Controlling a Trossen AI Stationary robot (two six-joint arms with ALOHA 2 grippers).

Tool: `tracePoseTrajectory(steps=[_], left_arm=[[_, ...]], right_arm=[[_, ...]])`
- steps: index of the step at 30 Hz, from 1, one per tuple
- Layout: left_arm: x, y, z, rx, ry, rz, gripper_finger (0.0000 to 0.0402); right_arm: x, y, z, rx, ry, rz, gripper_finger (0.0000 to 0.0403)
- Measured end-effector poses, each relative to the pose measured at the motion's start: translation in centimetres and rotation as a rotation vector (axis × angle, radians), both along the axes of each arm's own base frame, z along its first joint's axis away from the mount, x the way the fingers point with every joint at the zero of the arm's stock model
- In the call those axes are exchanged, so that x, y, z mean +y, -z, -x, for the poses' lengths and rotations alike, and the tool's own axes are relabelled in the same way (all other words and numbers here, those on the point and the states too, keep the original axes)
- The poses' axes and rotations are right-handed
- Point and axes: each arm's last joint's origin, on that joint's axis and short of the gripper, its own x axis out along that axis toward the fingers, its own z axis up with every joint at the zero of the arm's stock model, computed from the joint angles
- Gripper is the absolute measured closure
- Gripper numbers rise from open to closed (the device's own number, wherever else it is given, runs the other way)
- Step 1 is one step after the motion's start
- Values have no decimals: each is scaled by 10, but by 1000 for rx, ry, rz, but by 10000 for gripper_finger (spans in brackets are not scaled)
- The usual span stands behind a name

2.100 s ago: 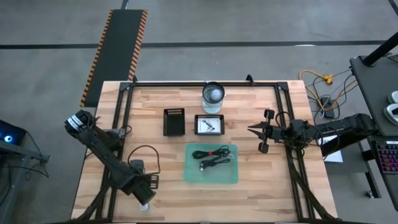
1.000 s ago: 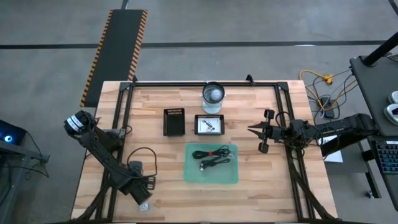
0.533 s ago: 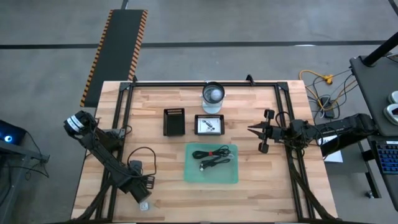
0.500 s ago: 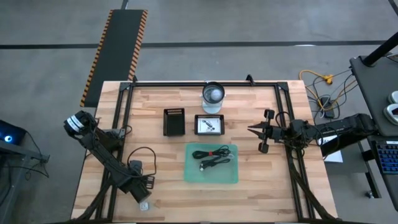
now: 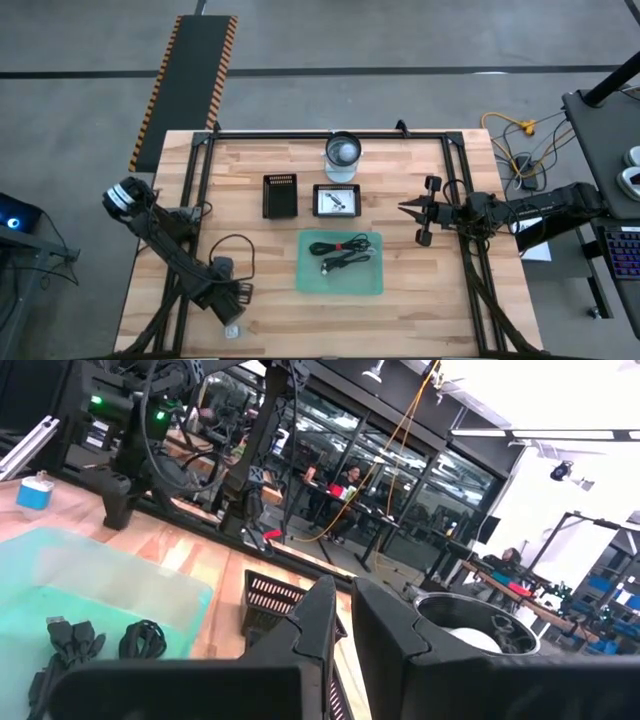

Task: Pick and place items into bin
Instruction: Put the black charger adapter into the left black bin

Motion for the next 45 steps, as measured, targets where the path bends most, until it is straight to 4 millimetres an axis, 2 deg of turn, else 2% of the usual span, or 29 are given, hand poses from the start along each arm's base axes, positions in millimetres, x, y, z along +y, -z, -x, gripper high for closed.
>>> tracePoseTrajectory(steps=[6,11,20,25,30,35,40,42,45], left_arm=[[20,-17,-14,-255,65,-164,268],[49,-34,-29,-426,145,-377,268],[117,-48,-64,-417,268,-732,268],[152,-49,-86,-388,346,-809,268],[184,-47,-95,-326,382,-813,268],[200,-45,-94,-277,385,-804,268],[202,-45,-94,-277,393,-787,267],[202,-45,-94,-277,394,-787,244],[202,-45,-94,-277,394,-787,184]], right_arm=[[0,0,0,-1,-1,-1,376],[0,0,0,-1,-1,-1,376],[0,0,0,-1,-2,-1,376],[0,0,0,-1,-3,0,376],[0,0,0,-1,-3,0,376],[0,0,0,-1,-2,0,376],[0,0,0,1,0,15,376],[0,0,0,1,0,15,376],[0,0,0,1,0,15,376]])
